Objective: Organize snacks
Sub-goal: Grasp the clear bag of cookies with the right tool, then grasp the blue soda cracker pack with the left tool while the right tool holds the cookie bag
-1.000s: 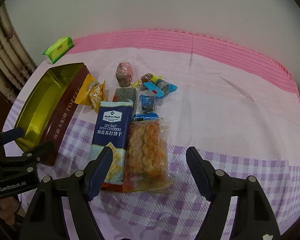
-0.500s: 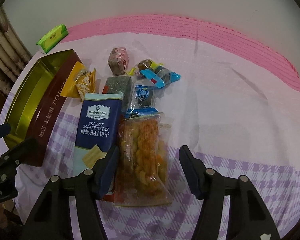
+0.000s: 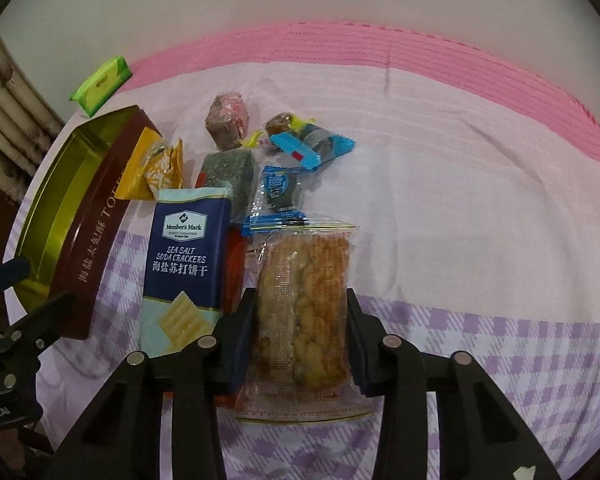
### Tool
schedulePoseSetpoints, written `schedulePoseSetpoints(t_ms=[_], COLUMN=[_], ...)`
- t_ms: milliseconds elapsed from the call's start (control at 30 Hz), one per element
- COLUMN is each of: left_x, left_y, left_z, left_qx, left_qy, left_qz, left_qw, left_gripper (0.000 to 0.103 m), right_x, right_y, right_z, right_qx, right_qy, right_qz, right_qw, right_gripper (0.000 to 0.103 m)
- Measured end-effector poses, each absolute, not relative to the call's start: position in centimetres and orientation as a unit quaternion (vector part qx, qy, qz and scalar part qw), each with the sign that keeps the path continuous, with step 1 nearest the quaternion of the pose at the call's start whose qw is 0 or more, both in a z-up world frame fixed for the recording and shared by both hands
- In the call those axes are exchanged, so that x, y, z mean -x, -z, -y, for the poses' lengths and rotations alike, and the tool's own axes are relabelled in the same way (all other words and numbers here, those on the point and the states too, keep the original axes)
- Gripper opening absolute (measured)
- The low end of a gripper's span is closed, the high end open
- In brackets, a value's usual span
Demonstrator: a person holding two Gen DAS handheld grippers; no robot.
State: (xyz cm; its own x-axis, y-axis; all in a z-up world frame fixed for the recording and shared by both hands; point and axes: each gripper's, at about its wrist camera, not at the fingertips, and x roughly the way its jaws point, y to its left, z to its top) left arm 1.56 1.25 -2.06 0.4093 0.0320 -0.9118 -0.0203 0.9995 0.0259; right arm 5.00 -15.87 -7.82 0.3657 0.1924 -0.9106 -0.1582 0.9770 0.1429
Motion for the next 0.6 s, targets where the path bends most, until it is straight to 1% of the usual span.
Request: schedulePoseSetpoints(t_ms=[267,600], left_x=[-2.8,-5.1], left_y=[1.7,2.6], left_z=[1.2,4.8], left_qx=[0.005,0.002], left_qy=[0.025,0.041], left_qz=[-0.543,-0.553], left_qw=[0.839,0.832], left_gripper=[0.097,0.095], right_x=[-4.2,-2.9], right_y=[6.5,7.2], right_z=[18.9,24.0], right_qx=[-0.030,-0.069], right_qy=[-0.080,-0.038], right_qz=[-0.536,-0.543], right_qw=[0.840,0.836], right_gripper=[0.037,0.037])
